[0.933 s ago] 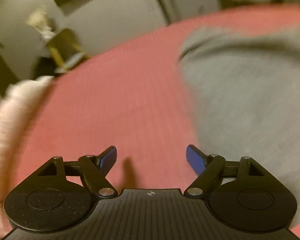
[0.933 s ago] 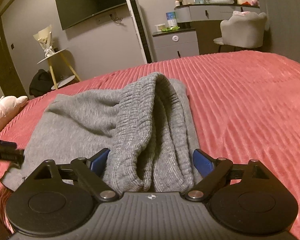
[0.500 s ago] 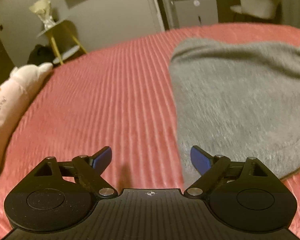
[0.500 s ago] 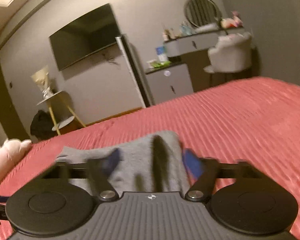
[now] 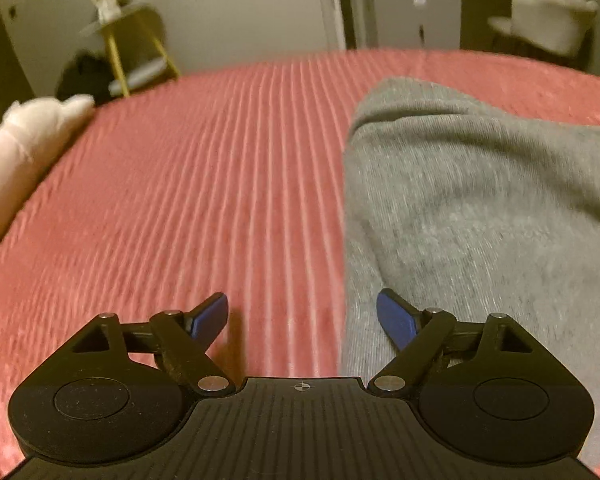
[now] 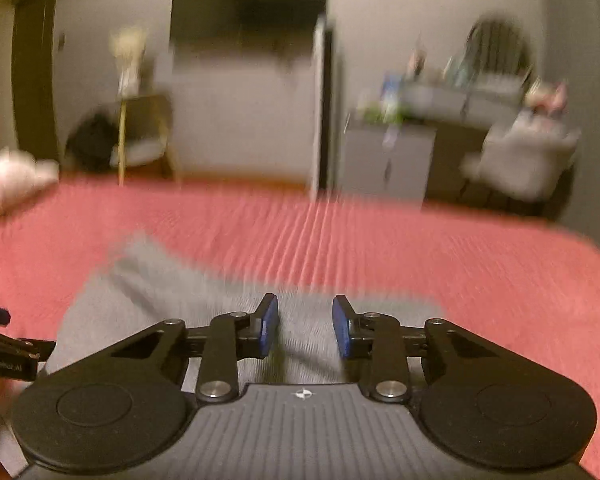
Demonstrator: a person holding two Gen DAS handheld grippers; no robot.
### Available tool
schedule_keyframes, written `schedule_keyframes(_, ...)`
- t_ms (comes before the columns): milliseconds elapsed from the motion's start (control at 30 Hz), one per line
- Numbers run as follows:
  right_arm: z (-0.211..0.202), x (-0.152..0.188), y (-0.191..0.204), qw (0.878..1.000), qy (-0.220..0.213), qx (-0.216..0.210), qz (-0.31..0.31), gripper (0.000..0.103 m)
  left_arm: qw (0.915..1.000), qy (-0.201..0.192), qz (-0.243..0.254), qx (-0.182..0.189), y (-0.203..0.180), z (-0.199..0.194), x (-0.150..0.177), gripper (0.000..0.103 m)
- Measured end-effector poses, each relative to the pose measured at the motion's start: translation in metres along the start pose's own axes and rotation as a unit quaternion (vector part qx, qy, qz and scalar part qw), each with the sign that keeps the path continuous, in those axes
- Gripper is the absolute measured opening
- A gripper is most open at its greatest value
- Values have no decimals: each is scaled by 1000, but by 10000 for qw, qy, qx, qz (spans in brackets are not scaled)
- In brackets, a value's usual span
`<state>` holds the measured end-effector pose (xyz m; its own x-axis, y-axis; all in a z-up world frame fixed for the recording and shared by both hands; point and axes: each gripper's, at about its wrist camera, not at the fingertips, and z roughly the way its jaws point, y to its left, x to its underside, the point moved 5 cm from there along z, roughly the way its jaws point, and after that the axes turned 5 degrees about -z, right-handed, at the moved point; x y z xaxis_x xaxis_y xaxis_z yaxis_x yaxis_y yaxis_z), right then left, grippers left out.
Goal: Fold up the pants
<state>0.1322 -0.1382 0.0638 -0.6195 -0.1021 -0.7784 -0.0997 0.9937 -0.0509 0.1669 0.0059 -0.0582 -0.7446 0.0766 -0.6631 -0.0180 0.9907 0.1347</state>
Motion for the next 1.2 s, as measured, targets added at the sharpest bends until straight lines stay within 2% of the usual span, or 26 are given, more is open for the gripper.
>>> schedule_keyframes(33,12,8,0,9993,361,-128,-30,28,9999,-139,16,-58,1,-2,4,91)
schedule_keyframes(100,14,16,8,9984,341,-142,-424,28,9996,-158,-212,28,5,-3,8,92)
schedule_keyframes(167,10,12,15,9973,369,-76,-636,28,9976,-8,-690,112,13,1,9,97)
schedule_keyframes(267,0,-8,12,9996,137,-242,-62,29,9929,136,-1145,281,23,6,11,98)
schedule_keyframes(333,3,-22,12,9994,-24,-306,173,29,9932,112,-1126,268,24,5,10,98)
schedule_keyframes(433,22,-32,17,9996,45,-276,39,29,9950,42,-987,146,20,1,10,98)
schedule_keyframes(533,46,-13,23,9951,840,-515,-28,28,9954,-11,-948,107,16,-3,11,98)
schedule_keyframes(600,35,-5,30,9955,673,-536,-392,28,9943,47,-1052,159,18,0,9,98)
schedule_keyframes(700,27,2,37,9933,719,-555,-720,28,9948,33,-1016,88,15,0,9,99)
schedule_keyframes(800,38,0,39,9922,849,-315,-856,28,9965,-40,-836,-46,9,-3,8,99)
schedule_keyframes(867,56,-5,44,9896,931,134,-1092,29,9963,-47,-857,-35,9,-3,8,99)
schedule_keyframes(900,66,-9,44,9880,957,381,-1150,36,9960,-43,-889,-22,10,-3,9,99)
schedule_keyframes(933,76,-13,38,9881,967,570,-1051,50,9959,-41,-908,-13,10,-3,9,99)
schedule_keyframes(1000,82,-25,23,9900,886,912,-603,69,9958,-39,-913,-18,10,-4,9,99)
schedule_keyframes(1100,67,-34,13,9907,548,1200,-321,56,9956,-26,-932,-47,10,-3,9,101)
schedule_keyframes(1133,59,-34,12,9922,498,1131,-189,56,9954,-26,-962,-35,10,-3,9,101)
schedule_keyframes(1200,40,-31,14,9971,447,619,62,59,9947,-23,-1030,-5,10,-1,9,101)
